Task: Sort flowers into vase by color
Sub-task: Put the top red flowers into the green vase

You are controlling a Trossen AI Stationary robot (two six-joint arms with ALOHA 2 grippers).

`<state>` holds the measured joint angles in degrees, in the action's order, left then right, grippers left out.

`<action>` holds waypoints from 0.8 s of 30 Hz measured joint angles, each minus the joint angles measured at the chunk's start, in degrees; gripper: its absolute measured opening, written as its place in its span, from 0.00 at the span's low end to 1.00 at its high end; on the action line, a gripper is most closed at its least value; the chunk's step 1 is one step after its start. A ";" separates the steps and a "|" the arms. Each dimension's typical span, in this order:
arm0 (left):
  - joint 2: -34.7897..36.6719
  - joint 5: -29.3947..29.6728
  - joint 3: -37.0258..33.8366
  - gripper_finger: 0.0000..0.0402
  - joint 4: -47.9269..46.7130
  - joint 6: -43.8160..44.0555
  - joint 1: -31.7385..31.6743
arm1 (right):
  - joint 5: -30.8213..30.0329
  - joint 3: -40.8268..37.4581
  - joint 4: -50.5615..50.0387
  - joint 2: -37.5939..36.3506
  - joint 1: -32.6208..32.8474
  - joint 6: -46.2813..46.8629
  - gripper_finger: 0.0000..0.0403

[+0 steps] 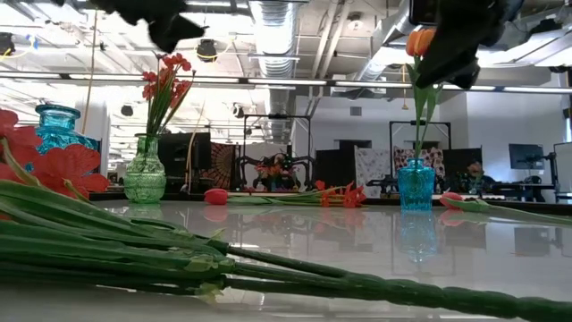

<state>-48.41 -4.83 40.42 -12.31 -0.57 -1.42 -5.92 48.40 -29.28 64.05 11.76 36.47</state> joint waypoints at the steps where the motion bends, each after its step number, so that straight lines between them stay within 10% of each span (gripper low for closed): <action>1: -2.63 2.39 1.88 0.59 -0.32 -0.60 1.07 | 0.02 0.00 -0.03 0.00 -0.20 1.62 0.33; 9: -27.48 18.01 25.50 0.59 -10.14 -4.69 2.69 | 0.43 0.00 1.00 0.00 -0.15 7.97 0.33; 24: -64.46 16.64 58.97 0.59 -26.00 -9.93 -14.44 | 0.02 0.00 1.44 0.00 -0.16 -0.34 0.33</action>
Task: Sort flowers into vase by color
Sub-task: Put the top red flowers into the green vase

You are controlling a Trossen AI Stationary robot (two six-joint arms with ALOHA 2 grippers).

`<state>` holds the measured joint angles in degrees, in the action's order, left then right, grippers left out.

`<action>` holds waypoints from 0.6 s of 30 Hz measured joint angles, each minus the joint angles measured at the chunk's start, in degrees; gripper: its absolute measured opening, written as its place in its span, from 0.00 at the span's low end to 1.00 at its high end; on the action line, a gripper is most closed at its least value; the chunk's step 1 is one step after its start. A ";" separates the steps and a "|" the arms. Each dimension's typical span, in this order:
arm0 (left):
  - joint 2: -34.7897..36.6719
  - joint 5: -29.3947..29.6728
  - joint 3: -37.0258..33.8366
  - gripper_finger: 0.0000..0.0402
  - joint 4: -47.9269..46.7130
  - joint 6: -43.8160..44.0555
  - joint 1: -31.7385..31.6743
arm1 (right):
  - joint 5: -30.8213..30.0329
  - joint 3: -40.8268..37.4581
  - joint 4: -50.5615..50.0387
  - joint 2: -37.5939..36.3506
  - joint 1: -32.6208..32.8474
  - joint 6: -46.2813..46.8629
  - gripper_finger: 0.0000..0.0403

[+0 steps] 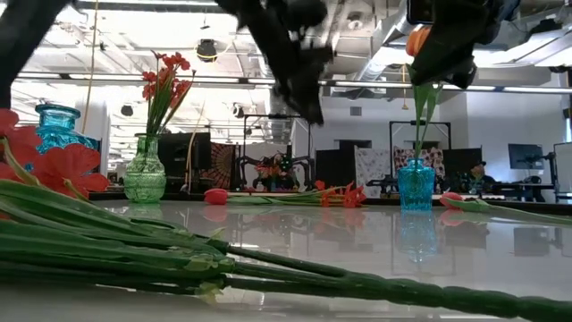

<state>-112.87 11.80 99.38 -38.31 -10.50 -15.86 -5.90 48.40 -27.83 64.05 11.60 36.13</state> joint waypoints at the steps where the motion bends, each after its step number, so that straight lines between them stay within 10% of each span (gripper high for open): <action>1: -1.61 -0.48 0.66 0.59 0.12 -0.47 -1.41 | 0.00 0.00 0.03 0.00 -0.03 -0.49 0.33; 18: -13.78 -10.75 1.48 0.59 -0.91 -2.76 -15.59 | -0.12 0.00 0.20 0.00 -0.43 -0.77 0.33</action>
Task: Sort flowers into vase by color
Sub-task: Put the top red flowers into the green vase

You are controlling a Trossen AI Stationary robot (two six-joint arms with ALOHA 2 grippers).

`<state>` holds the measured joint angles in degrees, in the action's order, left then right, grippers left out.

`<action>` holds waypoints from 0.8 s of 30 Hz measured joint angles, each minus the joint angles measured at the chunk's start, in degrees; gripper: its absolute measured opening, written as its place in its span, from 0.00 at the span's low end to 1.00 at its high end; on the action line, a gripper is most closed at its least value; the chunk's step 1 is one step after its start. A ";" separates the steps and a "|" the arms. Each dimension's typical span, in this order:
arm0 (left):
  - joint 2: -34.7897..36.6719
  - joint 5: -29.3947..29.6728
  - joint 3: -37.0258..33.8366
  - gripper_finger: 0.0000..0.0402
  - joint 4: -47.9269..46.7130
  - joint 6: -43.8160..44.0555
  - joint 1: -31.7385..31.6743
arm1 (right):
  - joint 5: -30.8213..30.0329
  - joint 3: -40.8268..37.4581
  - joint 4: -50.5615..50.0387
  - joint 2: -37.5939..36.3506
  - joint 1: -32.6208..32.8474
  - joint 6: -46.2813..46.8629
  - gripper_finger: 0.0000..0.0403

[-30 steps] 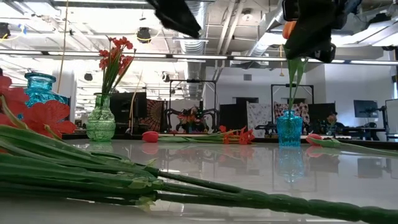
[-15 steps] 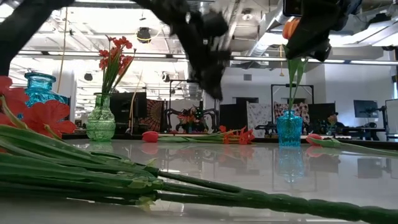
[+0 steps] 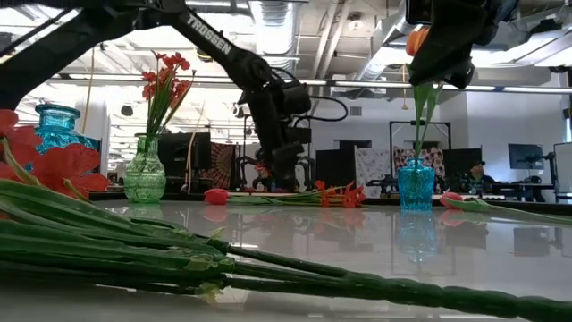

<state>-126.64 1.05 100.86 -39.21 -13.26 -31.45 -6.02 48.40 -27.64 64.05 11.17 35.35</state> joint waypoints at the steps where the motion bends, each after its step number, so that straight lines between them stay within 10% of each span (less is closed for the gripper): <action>1: -0.03 -0.06 0.00 0.59 -0.28 -0.11 -0.16 | 0.00 0.00 -0.02 0.00 0.01 0.00 0.33; 24: -0.03 -0.40 -3.43 0.59 -3.08 -6.02 -3.16 | 0.05 0.00 0.76 0.00 0.03 0.20 0.33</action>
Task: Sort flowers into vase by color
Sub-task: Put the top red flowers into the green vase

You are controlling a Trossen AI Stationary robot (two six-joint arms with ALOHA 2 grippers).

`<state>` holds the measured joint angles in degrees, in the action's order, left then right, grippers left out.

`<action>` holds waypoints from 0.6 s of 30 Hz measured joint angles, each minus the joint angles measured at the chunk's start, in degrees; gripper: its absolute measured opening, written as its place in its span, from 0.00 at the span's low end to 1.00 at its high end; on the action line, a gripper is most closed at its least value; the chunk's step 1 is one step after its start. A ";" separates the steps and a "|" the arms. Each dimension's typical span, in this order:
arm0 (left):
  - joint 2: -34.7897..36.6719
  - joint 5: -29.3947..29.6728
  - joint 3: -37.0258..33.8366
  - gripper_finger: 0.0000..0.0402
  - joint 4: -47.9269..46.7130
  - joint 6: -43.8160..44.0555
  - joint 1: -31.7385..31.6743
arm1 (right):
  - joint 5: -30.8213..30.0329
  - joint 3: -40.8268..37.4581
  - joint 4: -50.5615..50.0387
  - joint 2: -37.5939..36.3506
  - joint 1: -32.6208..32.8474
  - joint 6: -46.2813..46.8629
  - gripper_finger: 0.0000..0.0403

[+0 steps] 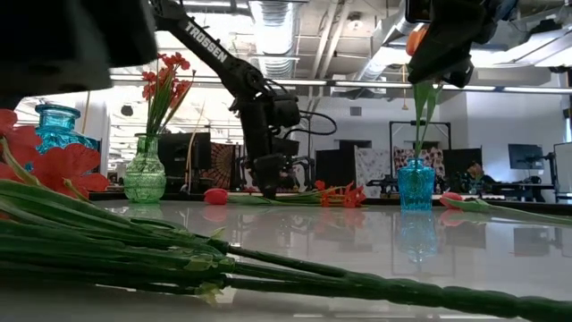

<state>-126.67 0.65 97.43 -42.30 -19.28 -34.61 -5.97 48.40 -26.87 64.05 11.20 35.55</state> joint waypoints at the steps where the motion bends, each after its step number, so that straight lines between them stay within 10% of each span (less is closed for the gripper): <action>1: 0.00 0.42 -0.36 0.59 0.19 0.24 0.00 | 0.02 0.00 0.00 0.00 0.02 0.00 0.33; 8: 0.00 1.25 -0.60 0.49 0.98 0.92 0.02 | 0.05 0.00 0.68 0.00 0.04 0.15 0.33; 18: 0.00 -1.42 -0.60 0.06 1.26 1.12 0.02 | 1.58 0.00 0.85 0.00 0.91 0.90 0.33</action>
<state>-126.67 -0.77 96.84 -41.04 -18.16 -34.59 -4.38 48.40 -26.02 64.05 12.12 36.45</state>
